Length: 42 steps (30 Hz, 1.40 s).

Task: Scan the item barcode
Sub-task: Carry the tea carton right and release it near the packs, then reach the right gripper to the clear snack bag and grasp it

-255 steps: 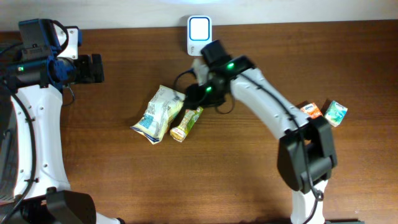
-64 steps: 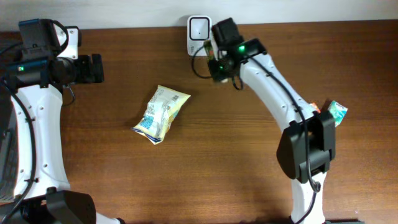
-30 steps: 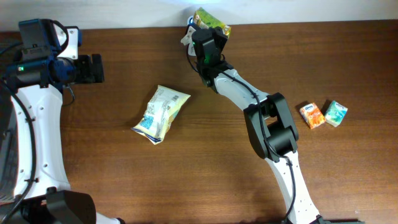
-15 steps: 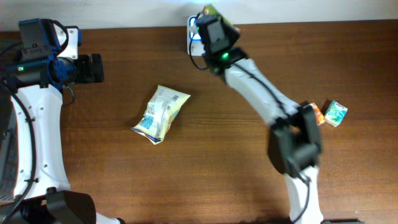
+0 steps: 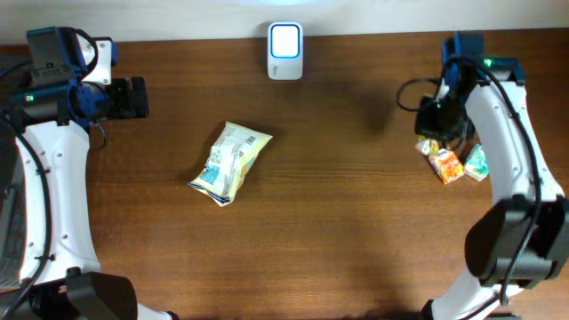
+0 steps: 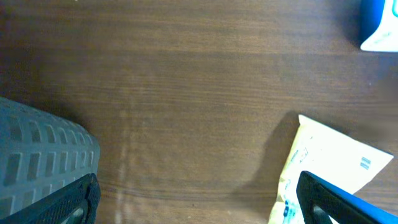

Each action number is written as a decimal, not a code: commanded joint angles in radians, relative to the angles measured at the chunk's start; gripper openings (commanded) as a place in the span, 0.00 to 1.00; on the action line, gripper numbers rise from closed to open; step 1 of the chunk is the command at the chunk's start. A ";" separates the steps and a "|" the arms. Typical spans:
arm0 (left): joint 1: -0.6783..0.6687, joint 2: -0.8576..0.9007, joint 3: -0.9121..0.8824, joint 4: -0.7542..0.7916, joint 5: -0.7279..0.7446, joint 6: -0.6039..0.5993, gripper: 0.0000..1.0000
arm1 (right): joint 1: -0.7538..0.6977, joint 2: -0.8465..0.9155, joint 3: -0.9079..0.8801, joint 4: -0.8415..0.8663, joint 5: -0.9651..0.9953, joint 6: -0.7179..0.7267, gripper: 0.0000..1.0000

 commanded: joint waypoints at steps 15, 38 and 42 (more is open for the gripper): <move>0.004 0.008 0.003 0.000 0.010 0.016 0.99 | -0.280 0.021 -0.194 0.153 -0.351 -0.038 0.69; 0.004 0.008 0.003 0.000 0.010 0.016 0.99 | 0.655 0.185 0.023 0.270 -0.384 0.233 0.80; 0.004 0.008 0.003 0.000 0.010 0.016 0.99 | 0.782 0.221 0.023 0.381 -0.313 0.257 0.80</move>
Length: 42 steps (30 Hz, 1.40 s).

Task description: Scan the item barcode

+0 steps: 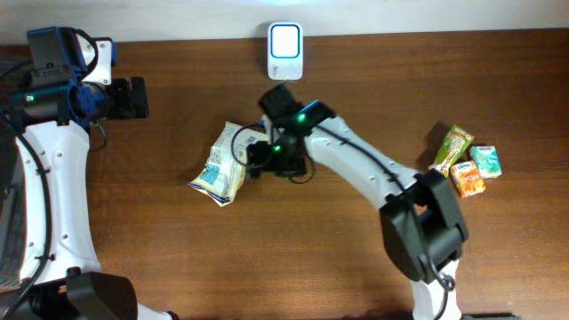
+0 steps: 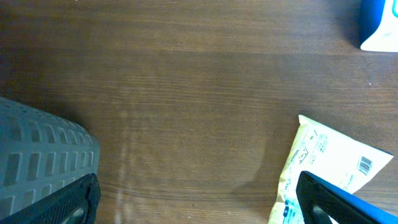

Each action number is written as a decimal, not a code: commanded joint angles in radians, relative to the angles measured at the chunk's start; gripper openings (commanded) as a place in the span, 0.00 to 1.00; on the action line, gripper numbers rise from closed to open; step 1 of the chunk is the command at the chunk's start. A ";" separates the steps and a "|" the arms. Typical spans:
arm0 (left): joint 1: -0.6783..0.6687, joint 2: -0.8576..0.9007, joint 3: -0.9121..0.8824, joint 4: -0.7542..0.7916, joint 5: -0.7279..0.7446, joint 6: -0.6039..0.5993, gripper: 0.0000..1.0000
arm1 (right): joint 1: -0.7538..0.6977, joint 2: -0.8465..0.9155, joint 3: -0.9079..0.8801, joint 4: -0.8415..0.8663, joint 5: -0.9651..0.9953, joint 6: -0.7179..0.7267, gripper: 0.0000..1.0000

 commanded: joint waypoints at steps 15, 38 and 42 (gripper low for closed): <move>0.004 0.008 0.003 0.000 0.011 0.016 0.99 | 0.090 0.122 0.016 -0.077 0.141 0.031 0.19; 0.004 0.008 0.003 0.000 0.011 0.016 0.99 | -0.420 0.122 0.028 -0.206 -0.268 -0.533 0.88; 0.004 0.008 0.003 0.000 0.011 0.016 0.99 | -0.330 0.122 -0.126 -0.032 -0.414 -0.517 0.87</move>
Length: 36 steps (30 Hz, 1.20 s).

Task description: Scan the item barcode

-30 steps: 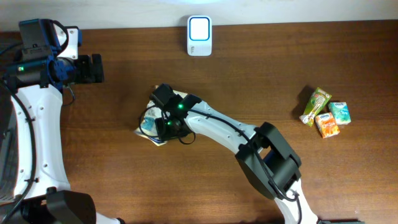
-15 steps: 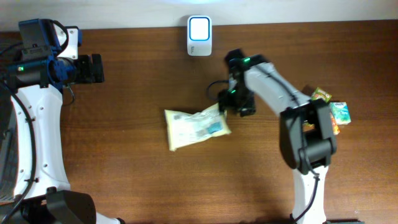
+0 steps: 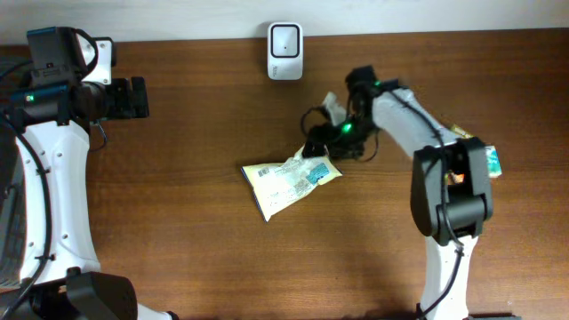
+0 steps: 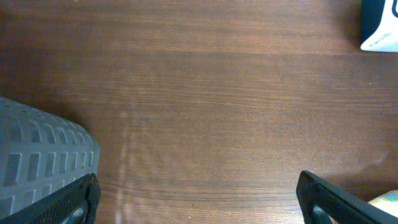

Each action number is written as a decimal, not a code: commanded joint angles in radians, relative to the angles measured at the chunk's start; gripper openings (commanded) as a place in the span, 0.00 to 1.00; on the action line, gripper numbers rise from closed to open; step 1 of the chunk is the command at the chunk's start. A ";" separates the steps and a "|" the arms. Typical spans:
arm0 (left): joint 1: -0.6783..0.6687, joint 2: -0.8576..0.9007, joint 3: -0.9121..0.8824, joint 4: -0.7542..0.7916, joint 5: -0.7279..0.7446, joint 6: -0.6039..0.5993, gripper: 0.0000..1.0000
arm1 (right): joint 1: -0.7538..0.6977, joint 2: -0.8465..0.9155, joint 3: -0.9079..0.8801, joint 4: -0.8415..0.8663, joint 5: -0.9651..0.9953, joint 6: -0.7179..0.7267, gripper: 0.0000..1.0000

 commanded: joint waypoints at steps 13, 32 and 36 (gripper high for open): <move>0.004 0.008 0.003 0.001 0.011 0.016 0.99 | 0.171 -0.010 -0.145 0.256 -0.161 0.199 0.04; 0.004 0.008 0.003 0.001 0.011 0.016 0.99 | -0.150 -0.340 -0.143 -0.008 -0.371 0.019 0.04; 0.004 0.008 0.003 0.001 0.011 0.016 0.99 | -0.029 -0.287 -0.147 0.019 -0.248 0.022 0.07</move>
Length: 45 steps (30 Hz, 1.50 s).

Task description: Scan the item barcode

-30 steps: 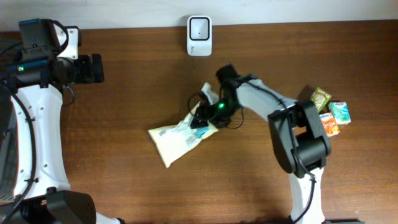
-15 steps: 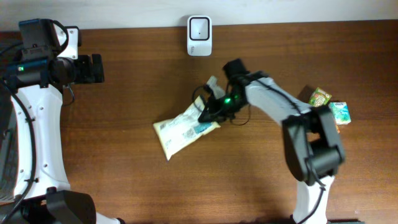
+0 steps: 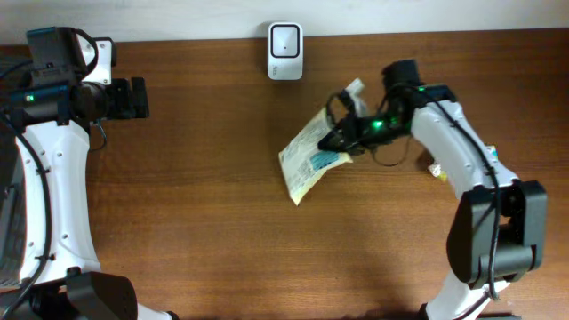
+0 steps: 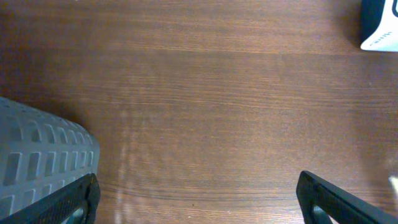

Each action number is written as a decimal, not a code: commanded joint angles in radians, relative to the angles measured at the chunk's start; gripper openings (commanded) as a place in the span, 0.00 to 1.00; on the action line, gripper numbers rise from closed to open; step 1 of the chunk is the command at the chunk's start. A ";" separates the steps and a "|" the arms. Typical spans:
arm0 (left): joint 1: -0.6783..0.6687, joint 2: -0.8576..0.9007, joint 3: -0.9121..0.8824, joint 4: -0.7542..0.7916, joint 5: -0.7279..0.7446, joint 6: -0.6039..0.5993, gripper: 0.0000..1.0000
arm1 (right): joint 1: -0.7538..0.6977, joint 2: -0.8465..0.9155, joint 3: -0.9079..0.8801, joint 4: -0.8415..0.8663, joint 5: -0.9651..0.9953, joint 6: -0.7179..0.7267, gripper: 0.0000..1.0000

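Observation:
A pale yellow snack bag (image 3: 307, 160) with blue print hangs tilted over the table's middle, below and to the right of the white scanner (image 3: 284, 40) at the back edge. My right gripper (image 3: 341, 139) is shut on the bag's upper right edge. My left gripper (image 3: 135, 98) stands open at the far left, well away from the bag. In the left wrist view my left gripper (image 4: 199, 205) holds nothing, and a corner of the scanner (image 4: 380, 25) shows at top right.
A bit of a small orange snack pack (image 3: 436, 169) peeks out beside my right arm at the right side. A grey ribbed surface (image 4: 37, 155) fills the lower left of the left wrist view. Bare brown wood lies between the left gripper and the bag.
The bag, still in my right gripper, has moved up and to the right from the table's middle and now stands more steeply tilted. The left arm has not moved.
First the bag lay left of centre while my right gripper was over the small snack packs at the right. Then the right gripper was at the bag's right edge. Then it held the bag at the centre, and now further right near the scanner.

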 commanded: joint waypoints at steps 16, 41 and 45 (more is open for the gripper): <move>0.004 0.008 0.003 0.001 0.010 0.016 0.99 | 0.063 0.073 0.001 0.012 0.655 0.160 0.99; 0.004 0.008 0.003 0.001 0.010 0.016 0.99 | 0.186 0.243 0.008 0.114 0.415 0.230 0.04; 0.004 0.008 0.003 0.001 0.010 0.016 0.99 | 0.061 0.243 0.079 0.044 0.365 0.230 0.64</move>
